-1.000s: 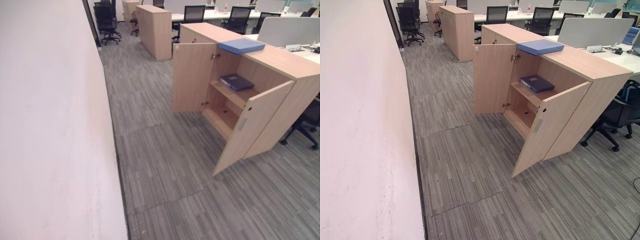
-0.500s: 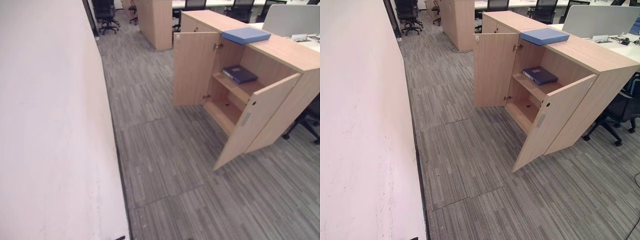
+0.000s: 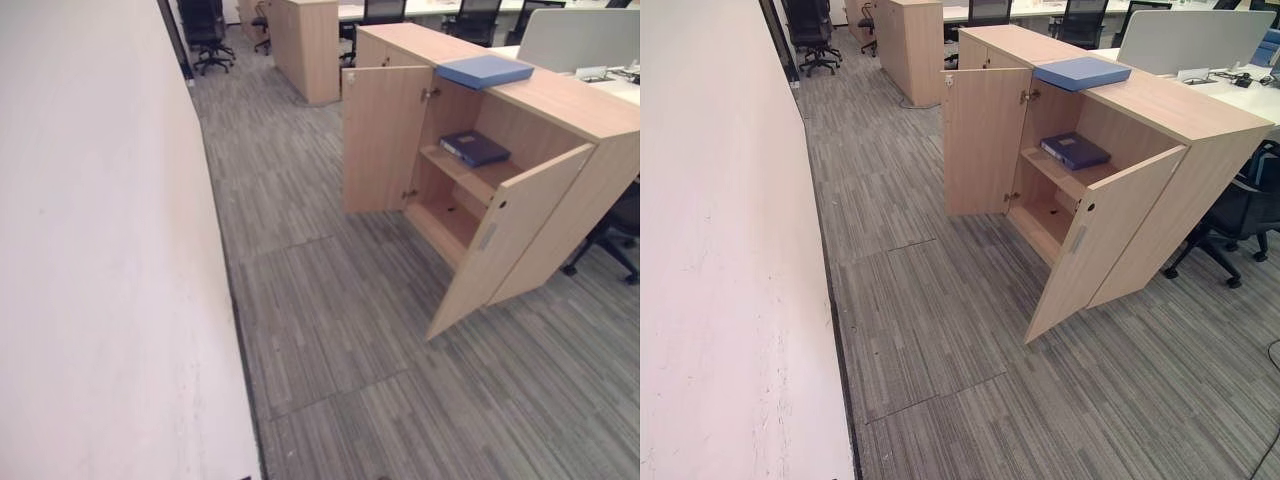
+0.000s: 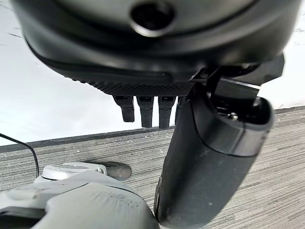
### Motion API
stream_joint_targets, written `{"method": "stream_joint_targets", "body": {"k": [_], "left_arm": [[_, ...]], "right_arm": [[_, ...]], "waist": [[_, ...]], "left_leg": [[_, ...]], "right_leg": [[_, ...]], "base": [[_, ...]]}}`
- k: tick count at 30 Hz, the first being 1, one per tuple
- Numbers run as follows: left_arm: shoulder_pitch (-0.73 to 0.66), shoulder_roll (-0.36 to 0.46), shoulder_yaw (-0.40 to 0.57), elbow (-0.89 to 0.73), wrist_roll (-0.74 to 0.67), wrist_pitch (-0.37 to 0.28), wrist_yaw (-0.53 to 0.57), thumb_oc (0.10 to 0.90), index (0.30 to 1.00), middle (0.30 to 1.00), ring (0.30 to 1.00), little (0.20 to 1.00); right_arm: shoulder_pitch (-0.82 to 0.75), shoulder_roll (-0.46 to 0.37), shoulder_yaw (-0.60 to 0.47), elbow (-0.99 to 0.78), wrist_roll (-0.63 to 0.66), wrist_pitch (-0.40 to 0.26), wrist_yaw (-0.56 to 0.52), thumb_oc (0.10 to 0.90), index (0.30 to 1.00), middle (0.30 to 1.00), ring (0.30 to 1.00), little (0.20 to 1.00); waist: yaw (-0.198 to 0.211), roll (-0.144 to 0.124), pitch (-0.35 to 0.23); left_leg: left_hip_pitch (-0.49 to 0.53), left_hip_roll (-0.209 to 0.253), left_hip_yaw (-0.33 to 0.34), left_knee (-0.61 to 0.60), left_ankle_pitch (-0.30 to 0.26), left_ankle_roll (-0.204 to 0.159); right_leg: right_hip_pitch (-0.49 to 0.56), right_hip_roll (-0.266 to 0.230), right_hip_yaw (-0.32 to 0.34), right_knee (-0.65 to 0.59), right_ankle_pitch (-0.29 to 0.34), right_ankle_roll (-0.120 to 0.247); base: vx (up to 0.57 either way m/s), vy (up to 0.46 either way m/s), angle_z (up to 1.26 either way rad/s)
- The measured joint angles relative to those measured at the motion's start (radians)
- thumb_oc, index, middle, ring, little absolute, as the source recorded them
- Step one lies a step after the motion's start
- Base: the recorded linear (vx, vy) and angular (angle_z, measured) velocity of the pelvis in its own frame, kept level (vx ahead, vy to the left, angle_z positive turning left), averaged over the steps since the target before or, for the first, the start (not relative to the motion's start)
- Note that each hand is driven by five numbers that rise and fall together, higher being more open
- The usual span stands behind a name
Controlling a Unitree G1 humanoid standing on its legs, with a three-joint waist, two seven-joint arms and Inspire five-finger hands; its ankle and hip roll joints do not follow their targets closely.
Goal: Put the empty folder in the office cabinet
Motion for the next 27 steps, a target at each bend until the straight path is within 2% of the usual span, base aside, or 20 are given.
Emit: {"method": "stream_joint_targets", "body": {"k": [5,12,15,18,20,22,24,25,26,27], "left_arm": [[0.001,0.006,0.000,0.000,0.001,-0.001,-0.006,0.800,0.900,0.900,0.900,0.900],[0.001,0.006,0.003,0.002,0.001,-0.001,-0.005,0.800,0.900,0.900,0.900,0.900],[0.000,0.007,0.002,0.002,0.002,-0.001,-0.005,0.800,0.900,0.900,0.900,0.900],[-0.001,0.008,-0.006,0.003,0.004,0.000,-0.004,0.800,0.900,0.900,0.900,0.900],[-0.007,0.008,-0.013,0.007,0.005,0.001,-0.003,0.800,0.900,0.900,0.900,0.900],[-0.023,0.017,-0.026,0.024,0.005,0.004,-0.005,0.800,0.900,0.900,0.900,0.900],[-0.019,0.018,-0.016,0.024,0.004,0.009,-0.005,0.800,0.900,0.900,0.900,0.900],[-0.021,0.019,0.012,0.024,0.000,0.006,-0.004,0.800,0.900,0.900,0.900,0.900],[-0.029,0.041,0.039,0.024,-0.003,-0.003,-0.003,0.800,0.900,0.900,0.900,0.900],[-0.047,0.054,0.040,0.027,-0.002,-0.001,0.000,0.800,0.900,0.900,0.900,0.900]], "right_arm": [[-0.012,-0.008,0.021,0.012,-0.071,0.020,0.024,0.800,0.900,0.900,0.900,0.900],[-0.012,-0.005,0.040,-0.005,-0.121,0.018,0.004,0.800,0.900,0.900,0.900,0.900],[-0.012,-0.005,0.117,-0.007,-0.215,0.020,-0.008,0.800,0.900,0.900,0.900,0.900],[-0.012,-0.004,0.117,-0.003,-0.221,0.022,-0.014,0.800,0.900,0.900,0.900,0.900],[-0.031,-0.004,0.123,0.023,-0.255,0.049,-0.029,0.800,0.900,0.900,0.900,0.900],[-0.097,-0.002,0.207,0.110,-0.319,0.079,-0.004,0.800,0.900,0.900,0.900,0.900],[-0.091,-0.006,0.192,0.100,-0.329,0.079,-0.003,0.800,0.900,0.900,0.900,0.900],[-0.076,0.006,0.175,0.049,-0.327,0.071,-0.004,0.800,0.900,0.900,0.900,0.900],[-0.083,0.031,0.173,0.035,-0.320,0.057,-0.005,0.800,0.900,0.900,0.900,0.900],[-0.088,0.044,0.172,0.034,-0.318,0.055,-0.004,0.800,0.900,0.900,0.900,0.900]], "waist": [[0.003,-0.011,-0.003],[0.002,-0.015,-0.004],[0.002,-0.015,-0.004],[0.001,-0.013,-0.005],[0.002,-0.011,-0.006],[0.005,-0.014,-0.006],[0.004,-0.020,-0.006],[0.007,-0.029,-0.001],[0.013,-0.054,0.013],[0.022,-0.073,0.028]], "left_leg": [[0.000,0.000,-0.002,0.000,0.000,0.000],[0.000,0.000,-0.002,0.000,0.000,0.000],[-0.001,0.000,-0.007,0.000,0.000,-0.001],[-0.002,0.000,-0.012,0.000,0.000,-0.001],[-0.004,0.001,-0.016,0.000,0.001,-0.003],[-0.007,0.006,-0.022,0.000,-0.004,-0.010],[-0.012,0.017,-0.021,0.016,-0.008,-0.020],[-0.084,0.028,-0.011,0.136,-0.049,-0.041],[-0.169,0.039,0.009,0.303,-0.084,-0.065],[-0.285,0.046,0.007,0.530,-0.074,-0.085]], "right_leg": [[0.001,0.000,-0.002,0.000,0.001,-0.001],[0.001,0.000,-0.002,0.000,0.001,-0.001],[0.001,0.000,-0.004,0.000,0.001,-0.001],[0.001,0.000,-0.007,0.000,0.000,-0.001],[0.001,0.000,-0.010,0.000,0.000,-0.002],[0.000,0.005,-0.012,0.002,-0.005,-0.001],[-0.009,0.017,-0.012,0.012,-0.019,-0.011],[-0.049,0.021,-0.001,0.071,-0.051,-0.027],[-0.079,0.023,0.006,0.097,-0.072,-0.048],[-0.081,0.033,-0.004,0.110,-0.076,-0.066]], "base": [[0.00,0.000,0.00],[0.00,0.000,0.00],[0.00,-0.029,0.02],[0.00,-0.044,0.03],[0.03,-0.144,0.05],[0.03,-0.193,0.04],[-0.04,-0.244,0.01],[-0.05,-0.255,-0.08],[0.07,-0.264,-0.06],[0.10,-0.211,-0.01]]}}
